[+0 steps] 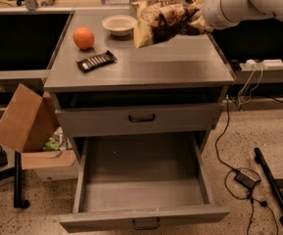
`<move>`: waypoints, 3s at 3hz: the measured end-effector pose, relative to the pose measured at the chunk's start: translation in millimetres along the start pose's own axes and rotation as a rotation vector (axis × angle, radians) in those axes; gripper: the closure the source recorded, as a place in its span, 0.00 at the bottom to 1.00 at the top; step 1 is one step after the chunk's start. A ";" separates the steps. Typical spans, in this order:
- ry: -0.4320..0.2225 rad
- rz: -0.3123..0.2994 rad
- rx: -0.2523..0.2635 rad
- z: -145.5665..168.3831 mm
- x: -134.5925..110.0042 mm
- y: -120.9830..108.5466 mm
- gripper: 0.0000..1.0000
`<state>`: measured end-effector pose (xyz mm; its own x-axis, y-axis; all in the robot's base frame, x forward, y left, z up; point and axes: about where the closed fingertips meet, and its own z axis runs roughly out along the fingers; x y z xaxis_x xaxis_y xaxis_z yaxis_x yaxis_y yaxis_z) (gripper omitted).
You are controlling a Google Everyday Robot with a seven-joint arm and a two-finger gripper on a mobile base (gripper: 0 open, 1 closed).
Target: Place brown chip bag into middle drawer
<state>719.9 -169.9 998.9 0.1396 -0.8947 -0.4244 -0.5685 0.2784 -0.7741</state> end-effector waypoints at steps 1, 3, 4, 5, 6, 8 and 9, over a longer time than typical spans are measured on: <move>-0.071 -0.009 -0.029 -10.7 -14.6 11.3 1.00; -0.221 -0.177 -0.207 -69.1 -68.8 88.0 1.00; -0.221 -0.177 -0.207 -69.1 -68.8 88.0 1.00; -0.248 -0.179 -0.247 -71.8 -73.3 110.7 1.00; -0.279 -0.215 -0.346 -82.3 -81.6 161.8 1.00; -0.200 -0.197 -0.587 -73.3 -45.0 277.9 1.00; -0.121 -0.088 -0.738 -49.2 4.1 349.8 1.00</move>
Offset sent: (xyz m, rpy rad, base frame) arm -0.1362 0.0563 0.0125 0.0586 0.0229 0.3506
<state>481.7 -93.3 749.5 0.2736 -0.8463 -0.4570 -0.9409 -0.1368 -0.3098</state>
